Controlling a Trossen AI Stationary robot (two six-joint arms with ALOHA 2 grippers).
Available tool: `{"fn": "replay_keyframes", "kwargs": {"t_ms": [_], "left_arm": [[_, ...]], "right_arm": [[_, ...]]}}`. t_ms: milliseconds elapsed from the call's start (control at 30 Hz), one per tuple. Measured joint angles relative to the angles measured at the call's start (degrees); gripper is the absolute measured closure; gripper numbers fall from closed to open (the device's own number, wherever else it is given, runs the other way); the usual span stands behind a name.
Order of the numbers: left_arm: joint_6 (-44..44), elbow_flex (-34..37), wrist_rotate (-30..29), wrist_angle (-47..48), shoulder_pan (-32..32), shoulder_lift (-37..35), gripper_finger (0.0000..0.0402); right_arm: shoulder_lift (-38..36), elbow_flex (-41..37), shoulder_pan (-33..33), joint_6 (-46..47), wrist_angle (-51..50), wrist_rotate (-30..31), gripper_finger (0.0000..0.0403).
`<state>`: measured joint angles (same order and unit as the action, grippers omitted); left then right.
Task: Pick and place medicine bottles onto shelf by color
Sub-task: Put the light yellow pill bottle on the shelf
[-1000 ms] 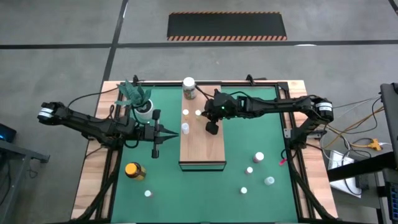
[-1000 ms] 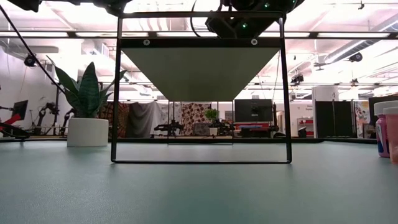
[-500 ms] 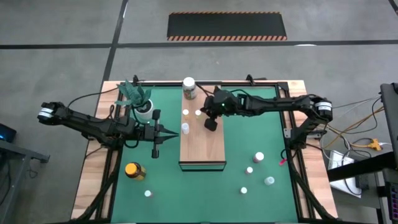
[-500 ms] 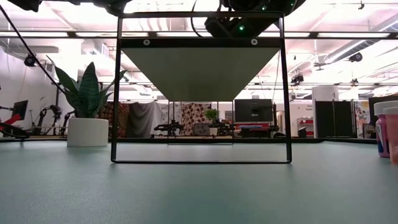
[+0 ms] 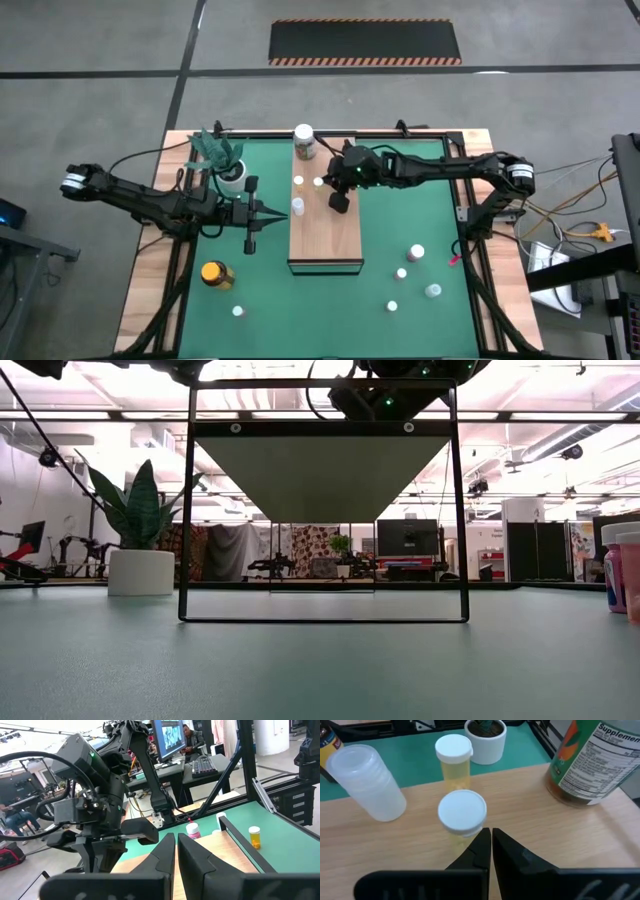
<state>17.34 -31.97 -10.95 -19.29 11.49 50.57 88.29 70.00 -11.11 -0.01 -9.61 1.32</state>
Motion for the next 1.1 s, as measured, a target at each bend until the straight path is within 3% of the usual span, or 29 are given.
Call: {"fn": "replay_keyframes", "kwargs": {"t_ms": [633,1100], "left_arm": [[0.00,0.00,-0.01,0.02,0.00,0.00,0.0398],[0.00,0.00,0.00,0.07,0.00,-0.02,0.0398]], "right_arm": [[0.00,0.00,0.48,1.46,1.01,0.16,0.0394],[-2.81,-0.11,0.90,3.02,-4.71,0.11,0.0394]]}}
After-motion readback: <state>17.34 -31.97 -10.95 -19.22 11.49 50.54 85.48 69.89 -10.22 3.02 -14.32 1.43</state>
